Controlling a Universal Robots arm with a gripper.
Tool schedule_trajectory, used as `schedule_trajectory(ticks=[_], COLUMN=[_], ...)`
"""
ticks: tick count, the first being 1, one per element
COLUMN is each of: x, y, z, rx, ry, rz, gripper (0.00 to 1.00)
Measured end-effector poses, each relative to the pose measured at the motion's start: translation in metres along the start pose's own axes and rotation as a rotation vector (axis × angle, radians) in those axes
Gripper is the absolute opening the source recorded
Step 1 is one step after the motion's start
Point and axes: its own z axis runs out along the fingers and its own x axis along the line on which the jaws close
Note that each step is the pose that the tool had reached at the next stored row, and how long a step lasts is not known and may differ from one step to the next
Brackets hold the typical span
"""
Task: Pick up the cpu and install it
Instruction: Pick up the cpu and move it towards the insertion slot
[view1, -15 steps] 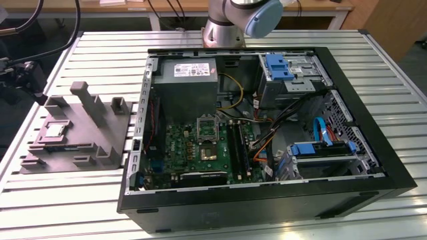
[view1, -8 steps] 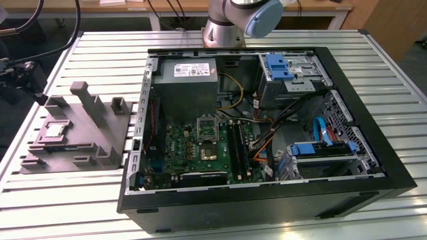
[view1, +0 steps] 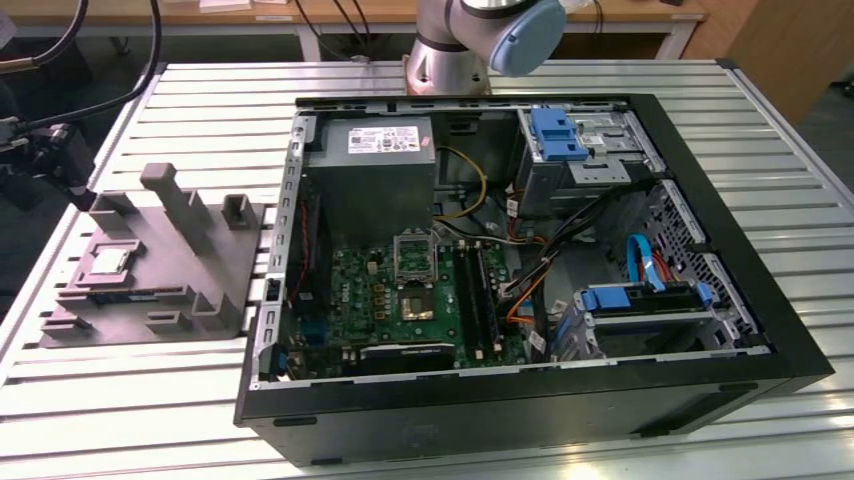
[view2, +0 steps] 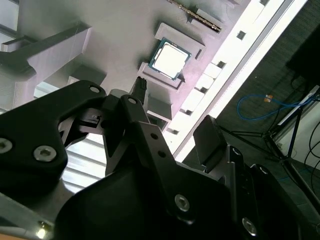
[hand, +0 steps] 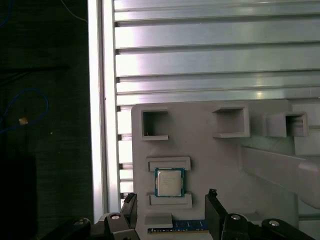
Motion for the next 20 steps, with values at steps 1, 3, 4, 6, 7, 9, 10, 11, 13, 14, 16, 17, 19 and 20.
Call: schedule_trajectory(ticks=[1,3,4,6,7,9,10,11,13,14,16,17,19,20], x=[0.0001,0.0001,0.0001,0.0002,0.0001,0.0,0.0,0.0,-0.0001,-0.0002,-0.0002,-0.0002,-0.0003,-0.0003], y=[-0.0001,-0.0003,-0.0003,-0.0006,-0.0008,-0.0015,-0.0018,-0.0022,-0.0033,-0.0038,-0.0047,-0.005,-0.0057,-0.006], z=[0.0016,0.0053,0.007,0.0108,0.0126,0.0161,0.0179,0.0196,0.0234,0.0252,0.0288,0.0306,0.034,0.0355], rx=[0.0,0.0001,0.0002,0.0001,0.0001,0.0002,0.0002,0.0003,0.0001,0.0001,0.0002,0.0002,0.0002,0.0002], ry=[0.0002,0.0006,0.001,0.001,0.0011,0.0012,0.0013,0.0015,0.0016,0.0017,0.0018,0.0018,0.0019,0.0019], rz=[0.0,0.0,0.0,0.0,0.0,0.0,0.0,0.0,0.0,0.0,0.0,0.0,0.0,0.0], gripper=[0.65,0.65,0.65,0.65,0.65,0.65,0.65,0.65,0.65,0.65,0.65,0.65,0.65,0.65])
